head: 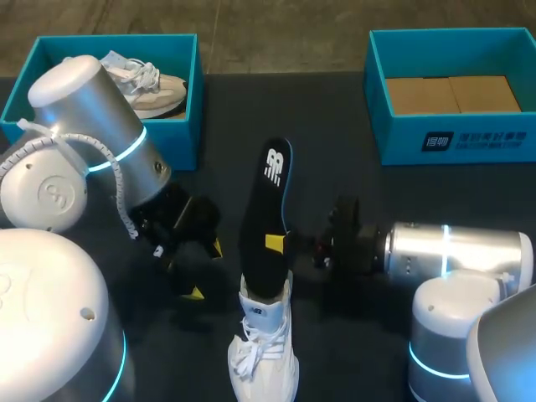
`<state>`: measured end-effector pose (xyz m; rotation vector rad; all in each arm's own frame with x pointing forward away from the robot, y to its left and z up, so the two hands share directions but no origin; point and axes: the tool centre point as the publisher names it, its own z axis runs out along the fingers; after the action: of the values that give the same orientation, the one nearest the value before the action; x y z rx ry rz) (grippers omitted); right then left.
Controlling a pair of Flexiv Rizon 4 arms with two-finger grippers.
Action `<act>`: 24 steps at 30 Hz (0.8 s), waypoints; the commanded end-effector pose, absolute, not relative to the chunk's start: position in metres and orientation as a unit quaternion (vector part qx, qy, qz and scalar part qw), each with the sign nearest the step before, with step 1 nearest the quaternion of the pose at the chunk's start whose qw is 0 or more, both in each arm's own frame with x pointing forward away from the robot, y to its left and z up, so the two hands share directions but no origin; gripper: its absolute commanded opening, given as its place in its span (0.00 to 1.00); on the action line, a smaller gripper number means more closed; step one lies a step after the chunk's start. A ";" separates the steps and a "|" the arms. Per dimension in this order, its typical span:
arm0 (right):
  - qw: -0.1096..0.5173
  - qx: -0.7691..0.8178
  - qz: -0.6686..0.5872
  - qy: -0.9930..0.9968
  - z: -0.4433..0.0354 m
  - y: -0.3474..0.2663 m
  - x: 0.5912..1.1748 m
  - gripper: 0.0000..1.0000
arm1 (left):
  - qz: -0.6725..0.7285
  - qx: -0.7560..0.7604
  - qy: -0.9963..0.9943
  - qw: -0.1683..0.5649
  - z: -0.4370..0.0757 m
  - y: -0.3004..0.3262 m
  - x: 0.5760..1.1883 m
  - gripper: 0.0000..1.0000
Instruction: Take the shoe out of the shoebox, open the shoe tongue, remove and reinsert the insole, then place the shoe into the shoebox
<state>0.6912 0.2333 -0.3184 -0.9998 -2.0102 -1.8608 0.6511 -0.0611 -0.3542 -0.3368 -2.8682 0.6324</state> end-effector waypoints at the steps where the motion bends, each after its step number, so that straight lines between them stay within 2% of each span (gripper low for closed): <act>1: 0.115 -0.341 -0.631 -0.687 -0.320 0.231 0.688 0.00 | 0.213 -0.113 -0.966 0.092 -0.355 -0.061 0.651 1.00; 24: 0.138 -0.350 -0.619 -0.689 -0.334 0.235 0.671 0.00 | 0.213 -0.113 -0.966 0.092 -0.355 -0.061 0.651 1.00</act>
<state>0.6729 0.2336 -0.3339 -1.0101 -1.9866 -1.8052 0.6511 -0.0611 -0.3542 -0.3368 -2.8682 0.6324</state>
